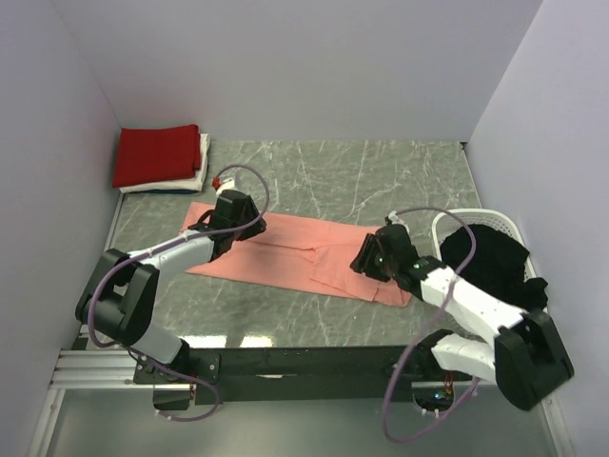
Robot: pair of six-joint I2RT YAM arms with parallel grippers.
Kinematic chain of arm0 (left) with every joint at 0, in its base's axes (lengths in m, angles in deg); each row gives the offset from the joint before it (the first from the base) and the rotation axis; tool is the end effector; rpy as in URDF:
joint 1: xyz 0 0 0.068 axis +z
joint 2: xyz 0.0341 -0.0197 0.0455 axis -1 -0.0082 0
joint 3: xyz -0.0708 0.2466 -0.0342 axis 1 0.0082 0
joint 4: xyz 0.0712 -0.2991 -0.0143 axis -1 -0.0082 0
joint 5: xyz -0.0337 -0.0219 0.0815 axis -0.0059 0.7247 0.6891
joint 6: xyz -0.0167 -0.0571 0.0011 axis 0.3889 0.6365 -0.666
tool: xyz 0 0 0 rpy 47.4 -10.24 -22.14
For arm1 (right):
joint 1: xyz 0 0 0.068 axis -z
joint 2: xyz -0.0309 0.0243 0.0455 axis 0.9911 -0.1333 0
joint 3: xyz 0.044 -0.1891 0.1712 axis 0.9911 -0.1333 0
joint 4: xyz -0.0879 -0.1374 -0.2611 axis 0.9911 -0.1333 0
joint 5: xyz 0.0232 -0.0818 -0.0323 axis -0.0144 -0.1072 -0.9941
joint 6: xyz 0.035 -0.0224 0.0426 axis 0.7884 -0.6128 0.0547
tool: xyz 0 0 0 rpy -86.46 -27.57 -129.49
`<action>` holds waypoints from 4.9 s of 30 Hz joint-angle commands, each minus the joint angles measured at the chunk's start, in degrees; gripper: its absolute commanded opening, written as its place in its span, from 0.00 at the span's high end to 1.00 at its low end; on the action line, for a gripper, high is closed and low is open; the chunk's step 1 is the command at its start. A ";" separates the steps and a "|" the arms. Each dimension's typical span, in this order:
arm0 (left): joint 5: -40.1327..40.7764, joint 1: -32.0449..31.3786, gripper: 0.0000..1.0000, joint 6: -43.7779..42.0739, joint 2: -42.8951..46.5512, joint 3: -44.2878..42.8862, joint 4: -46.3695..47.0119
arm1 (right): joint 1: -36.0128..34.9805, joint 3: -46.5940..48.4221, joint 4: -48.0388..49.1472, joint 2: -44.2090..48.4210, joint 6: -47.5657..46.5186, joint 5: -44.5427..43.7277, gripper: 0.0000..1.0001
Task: Fold and stack the t-shirts
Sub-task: Fold the tshirt
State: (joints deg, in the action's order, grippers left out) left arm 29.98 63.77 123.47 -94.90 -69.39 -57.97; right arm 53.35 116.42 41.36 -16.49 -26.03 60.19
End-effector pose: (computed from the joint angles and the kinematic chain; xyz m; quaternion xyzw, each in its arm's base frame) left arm 0.3309 -0.1539 0.1501 -0.1538 0.8806 -0.2049 0.3986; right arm 0.2277 0.1266 0.1455 0.1006 0.9181 0.2253 0.3102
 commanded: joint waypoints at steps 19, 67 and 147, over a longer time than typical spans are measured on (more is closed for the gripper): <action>14.33 -4.47 0.77 9.92 6.07 13.92 -9.41 | 12.47 24.14 2.45 -38.09 -2.86 -1.50 0.47; -19.59 -17.84 0.13 -46.25 -44.70 -51.27 -12.85 | 31.80 19.41 -2.03 4.79 -4.45 15.37 0.34; -0.61 7.30 0.02 -8.54 28.75 -20.00 -22.70 | -29.11 39.04 3.14 -53.94 2.14 -5.73 0.35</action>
State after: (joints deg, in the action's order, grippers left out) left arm 31.81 70.96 114.80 -67.19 -91.25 -82.16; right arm 22.11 163.50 50.08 -73.25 -24.72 56.11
